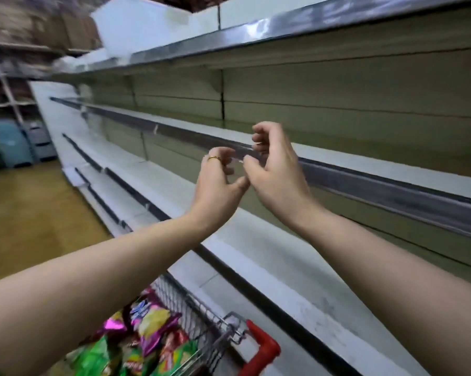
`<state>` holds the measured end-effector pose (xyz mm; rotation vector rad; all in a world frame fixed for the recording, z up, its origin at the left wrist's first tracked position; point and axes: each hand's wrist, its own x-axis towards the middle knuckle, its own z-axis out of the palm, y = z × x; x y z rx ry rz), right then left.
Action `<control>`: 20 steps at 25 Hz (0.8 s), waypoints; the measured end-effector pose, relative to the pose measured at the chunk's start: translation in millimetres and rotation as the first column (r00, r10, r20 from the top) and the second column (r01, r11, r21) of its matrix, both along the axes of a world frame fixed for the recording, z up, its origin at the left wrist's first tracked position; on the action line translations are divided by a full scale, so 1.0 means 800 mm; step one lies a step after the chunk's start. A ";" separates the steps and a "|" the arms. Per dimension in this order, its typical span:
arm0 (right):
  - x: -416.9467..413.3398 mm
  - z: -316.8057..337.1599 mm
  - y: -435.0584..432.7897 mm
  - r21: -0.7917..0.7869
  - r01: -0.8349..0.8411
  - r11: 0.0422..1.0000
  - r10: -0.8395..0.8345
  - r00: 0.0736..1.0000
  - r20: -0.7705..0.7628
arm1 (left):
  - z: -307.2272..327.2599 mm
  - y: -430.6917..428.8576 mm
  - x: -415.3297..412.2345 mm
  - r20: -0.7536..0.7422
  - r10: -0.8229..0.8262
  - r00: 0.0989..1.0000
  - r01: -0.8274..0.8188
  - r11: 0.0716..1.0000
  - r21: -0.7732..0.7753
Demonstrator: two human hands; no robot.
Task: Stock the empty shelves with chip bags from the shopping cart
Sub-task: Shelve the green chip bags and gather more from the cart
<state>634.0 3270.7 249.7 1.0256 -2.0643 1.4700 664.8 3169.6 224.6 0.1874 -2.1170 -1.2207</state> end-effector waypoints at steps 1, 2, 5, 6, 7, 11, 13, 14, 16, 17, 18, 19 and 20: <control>0.003 -0.013 -0.034 0.007 -0.057 0.998 0.056 0.998 0.023 | -0.010 -0.031 0.013 0.018 0.070 0.997 -0.070 0.998 0.005; 0.005 -0.026 -0.070 0.016 -0.110 0.994 0.109 0.993 0.051 | -0.023 -0.065 0.023 0.031 0.122 0.992 -0.123 0.992 0.018; 0.014 -0.065 -0.170 0.057 -0.260 0.964 0.250 0.957 0.144 | -0.066 -0.155 0.051 0.122 0.253 0.960 -0.260 0.964 0.052; 0.015 -0.080 -0.201 0.069 -0.304 0.950 0.288 0.941 0.176 | -0.082 -0.184 0.059 0.165 0.289 0.943 -0.302 0.951 0.060; 0.015 -0.096 -0.227 0.076 -0.335 0.939 0.314 0.927 0.205 | -0.098 -0.207 0.066 0.209 0.318 0.925 -0.339 0.938 0.069; 0.016 -0.176 -0.324 0.172 -0.467 0.867 0.386 0.849 0.362 | -0.171 -0.298 0.096 0.388 0.435 0.812 -0.512 0.851 0.117; 0.014 -0.223 -0.361 0.228 -0.511 0.829 0.371 0.807 0.460 | -0.211 -0.333 0.107 0.479 0.472 0.740 -0.593 0.793 0.136; 0.012 -0.248 -0.379 0.255 -0.525 0.812 0.355 0.791 0.499 | -0.232 -0.349 0.111 0.517 0.482 0.707 -0.628 0.764 0.146; 0.004 -0.302 -0.407 0.319 -0.550 0.772 0.322 0.771 0.550 | -0.270 -0.370 0.120 0.579 0.491 0.651 -0.685 0.708 0.171; -0.002 -0.332 -0.425 0.360 -0.561 0.745 0.299 0.763 0.573 | -0.292 -0.381 0.124 0.615 0.489 0.619 -0.716 0.673 0.185; -0.007 -0.365 -0.441 0.402 -0.574 0.713 0.272 0.755 0.596 | -0.315 -0.389 0.128 0.650 0.480 0.589 -0.745 0.635 0.206; -0.012 -0.397 -0.457 0.439 -0.597 0.672 0.251 0.741 0.622 | -0.336 -0.394 0.133 0.679 0.467 0.567 -0.770 0.594 0.234; -0.015 -0.429 -0.472 0.469 -0.623 0.627 0.229 0.722 0.653 | -0.358 -0.398 0.138 0.702 0.457 0.545 -0.793 0.552 0.256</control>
